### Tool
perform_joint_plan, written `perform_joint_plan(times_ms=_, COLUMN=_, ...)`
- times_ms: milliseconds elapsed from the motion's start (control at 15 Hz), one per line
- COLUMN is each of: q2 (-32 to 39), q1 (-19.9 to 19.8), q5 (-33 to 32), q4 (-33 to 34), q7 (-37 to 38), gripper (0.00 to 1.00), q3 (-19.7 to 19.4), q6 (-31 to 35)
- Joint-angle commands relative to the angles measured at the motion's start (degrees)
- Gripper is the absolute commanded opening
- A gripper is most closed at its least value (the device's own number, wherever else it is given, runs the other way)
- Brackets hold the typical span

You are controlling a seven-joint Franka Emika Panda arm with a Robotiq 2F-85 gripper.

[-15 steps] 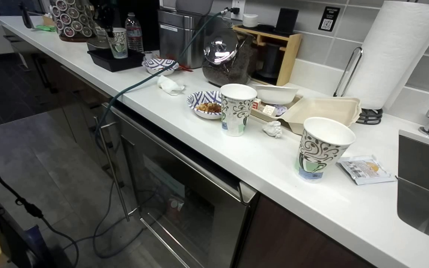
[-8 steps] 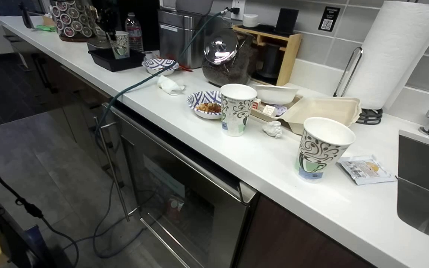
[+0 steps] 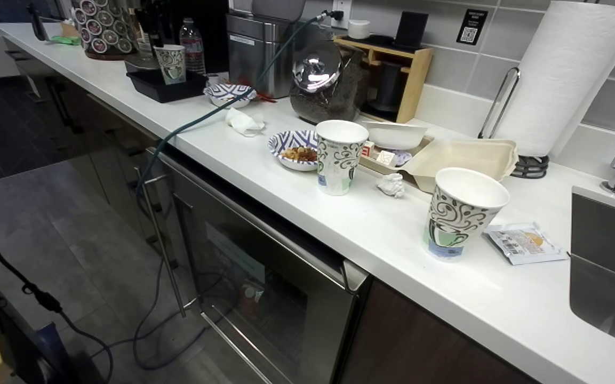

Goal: Put the cups in the black tray

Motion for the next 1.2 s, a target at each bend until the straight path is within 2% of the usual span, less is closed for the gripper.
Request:
perform_joint_plan(times_ms=0, q2=-7.0, q1=-2.1, q5=-1.2, q4=-3.0, q7=-8.5, gripper=0.95, q3=-0.6, q6=-5.5)
perform_joint_plan(times_ms=67, q2=-8.3, q1=-2.5, q5=-4.3, q4=-3.1, q7=-9.6, gripper=1.00, q3=-1.5, q6=-7.8)
perform_joint_plan(times_ms=200, q2=-10.5, q1=-3.8, q5=-7.7, q4=-3.0, q7=-12.0, gripper=1.00, q3=-2.4, q6=-11.2)
perform_joint_plan(times_ms=600, q2=-11.3, q1=-4.9, q5=-6.2, q4=-1.3, q7=-12.9, gripper=1.00, q3=-1.3, q6=-11.7)
perform_joint_plan(times_ms=667, q2=-12.1, q1=-4.7, q5=-3.6, q4=-1.7, q7=-16.4, gripper=1.00, q3=-0.9, q6=-12.5)
perform_joint_plan(times_ms=733, q2=-11.0, q1=-4.9, q5=-4.5, q4=-0.6, q7=-14.7, gripper=1.00, q3=-1.1, q6=-12.2)
perform_joint_plan(times_ms=867, q2=-8.5, q1=-6.2, q5=-6.3, q4=1.4, q7=-12.9, gripper=1.00, q3=-2.4, q6=-11.9)
perform_joint_plan(times_ms=1133, q2=-4.7, q1=-11.3, q5=-6.4, q4=3.6, q7=-22.3, gripper=1.00, q3=-7.1, q6=-11.4)
